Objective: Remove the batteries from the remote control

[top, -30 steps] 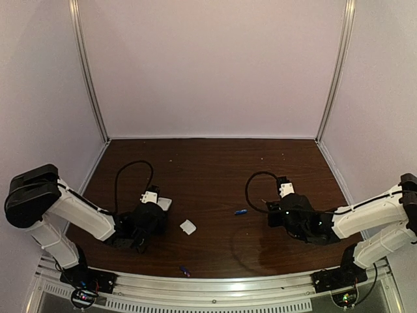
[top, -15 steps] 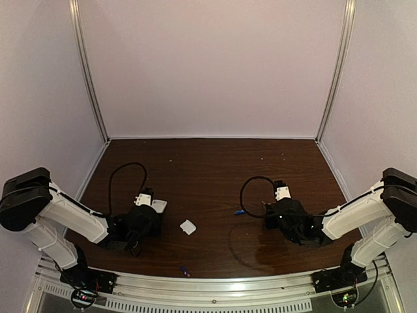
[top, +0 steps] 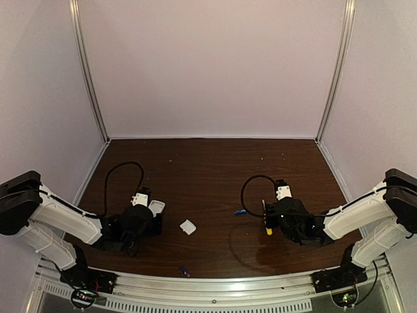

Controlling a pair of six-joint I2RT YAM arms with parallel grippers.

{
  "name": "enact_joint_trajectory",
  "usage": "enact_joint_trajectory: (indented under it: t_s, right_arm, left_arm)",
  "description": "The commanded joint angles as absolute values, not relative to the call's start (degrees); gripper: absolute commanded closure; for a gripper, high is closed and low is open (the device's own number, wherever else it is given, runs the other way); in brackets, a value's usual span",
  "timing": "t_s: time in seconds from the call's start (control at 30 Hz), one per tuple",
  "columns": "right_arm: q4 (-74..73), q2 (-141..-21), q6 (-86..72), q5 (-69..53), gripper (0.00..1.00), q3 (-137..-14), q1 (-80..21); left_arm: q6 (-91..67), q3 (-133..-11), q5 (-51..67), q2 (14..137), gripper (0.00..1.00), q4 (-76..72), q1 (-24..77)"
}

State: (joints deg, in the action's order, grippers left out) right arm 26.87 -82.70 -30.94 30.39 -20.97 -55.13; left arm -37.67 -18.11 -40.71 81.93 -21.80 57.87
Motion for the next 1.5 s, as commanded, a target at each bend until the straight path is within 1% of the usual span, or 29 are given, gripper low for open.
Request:
enact_joint_trajectory:
  t_s: [0.0, 0.3, 0.37, 0.43, 0.53, 0.57, 0.63, 0.67, 0.7, 0.83, 0.93, 1.0, 1.1, 1.2, 1.27, 1.33, 1.47]
  right_arm:
    - [26.68, -81.80, -31.03, 30.05, 0.68, -20.40, -54.92]
    - [20.49, -77.21, -28.58, 28.20, 0.65, -24.37, -54.92]
    - [18.84, -75.34, -27.51, 28.17, 0.63, -25.50, -54.91]
    - [16.84, -73.36, -26.31, 28.30, 0.56, -26.83, -54.90]
    - [13.63, -70.15, -24.22, 28.90, 0.39, -29.18, -54.77]
    - [12.60, -69.07, -23.53, 29.38, 0.32, -29.98, -54.71]
    - [10.69, -67.16, -22.23, 30.35, 0.12, -31.93, -54.42]
    - [9.21, -66.25, -21.53, 30.60, 0.05, -32.75, -53.99]
    - [8.29, -65.78, -20.71, 30.72, 0.01, -33.64, -53.42]
    - [5.98, -65.57, -17.05, 30.77, 0.00, -36.41, -49.79]
    - [5.91, -65.24, -14.05, 30.56, 0.00, -37.46, -46.20]
    - [6.51, -65.13, -12.18, 29.83, 0.00, -38.03, -43.06]
    - [10.95, -64.84, -8.53, 29.07, 0.00, -36.62, -38.88]
    - [17.12, -64.17, -6.71, 34.07, 0.00, -33.29, -36.10]
    - [21.85, -63.74, -5.44, 37.30, 0.00, -30.38, -34.55]
    - [25.20, -63.76, -3.32, 38.02, 0.00, -28.41, -32.94]
    - [30.87, -64.31, 1.88, 36.02, 0.00, -24.10, -29.47]
  left_arm:
    - [-35.92, -17.57, -40.87, 80.16, 0.16, -21.33, 58.00]
    - [-28.44, -19.00, -41.55, 73.08, 0.12, -19.91, 57.96]
    - [-26.24, -19.76, -41.92, 70.48, 0.10, -18.94, 57.79]
    - [-24.30, -20.96, -42.53, 67.56, 0.08, -16.68, 57.32]
    - [-22.63, -22.69, -42.80, 62.41, 0.03, -12.76, 55.19]
    - [-22.07, -23.02, -42.34, 60.58, 0.03, -12.06, 54.47]
    - [-20.95, -23.99, -41.61, 57.12, 0.03, -10.24, 52.81]
    - [-20.22, -24.44, -41.66, 55.57, 0.03, -9.43, 51.96]
    - [-19.53, -24.89, -42.03, 54.33, 0.03, -8.78, 50.91]
    - [-16.61, -26.16, -41.43, 51.90, 0.03, -8.78, 45.32]
    - [-12.36, -27.36, -40.56, 52.32, 0.03, -10.71, 40.70]
    - [-10.26, -28.28, -39.25, 53.57, 0.03, -11.98, 35.76]
    - [-8.65, -28.03, -39.62, 56.60, 0.03, -16.24, 28.59]
    - [-7.60, -26.16, -38.70, 59.31, 0.03, -22.62, 23.07]
    - [-6.32, -24.62, -34.26, 61.50, 0.06, -27.41, 20.73]
    - [-4.47, -23.87, -31.27, 63.69, 0.06, -30.66, 19.50]
    - [3.10, -22.57, -32.00, 67.92, 0.05, -37.63, 17.22]
